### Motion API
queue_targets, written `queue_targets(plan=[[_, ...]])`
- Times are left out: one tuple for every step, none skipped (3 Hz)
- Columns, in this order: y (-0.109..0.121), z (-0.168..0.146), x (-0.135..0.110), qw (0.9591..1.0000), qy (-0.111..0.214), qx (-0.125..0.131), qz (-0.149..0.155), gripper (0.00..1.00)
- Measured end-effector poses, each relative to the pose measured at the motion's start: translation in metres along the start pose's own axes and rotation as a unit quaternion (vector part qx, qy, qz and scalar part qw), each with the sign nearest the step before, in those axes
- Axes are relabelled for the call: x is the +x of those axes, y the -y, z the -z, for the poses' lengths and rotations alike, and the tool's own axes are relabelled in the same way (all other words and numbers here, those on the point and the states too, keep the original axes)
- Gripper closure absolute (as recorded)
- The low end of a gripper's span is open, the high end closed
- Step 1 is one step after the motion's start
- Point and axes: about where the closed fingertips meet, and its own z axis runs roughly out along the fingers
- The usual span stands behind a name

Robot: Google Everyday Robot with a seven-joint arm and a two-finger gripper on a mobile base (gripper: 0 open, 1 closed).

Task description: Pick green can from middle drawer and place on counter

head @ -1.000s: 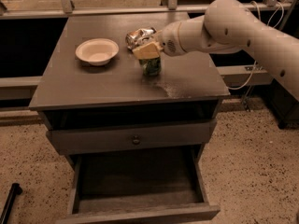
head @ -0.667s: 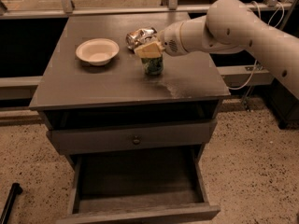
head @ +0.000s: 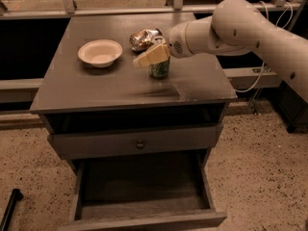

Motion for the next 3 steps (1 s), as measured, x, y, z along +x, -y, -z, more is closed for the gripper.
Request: queue_targets(plan=[[0.000, 0.015, -0.006, 0.9989, 0.010, 0.004, 0.046, 0.00], [-0.009, 0.065, -0.025, 0.9908, 0.049, 0.043, 0.119, 0.00], [0.004, 0.092, -0.021, 0.9843, 0.056, 0.078, 0.148, 0.00]])
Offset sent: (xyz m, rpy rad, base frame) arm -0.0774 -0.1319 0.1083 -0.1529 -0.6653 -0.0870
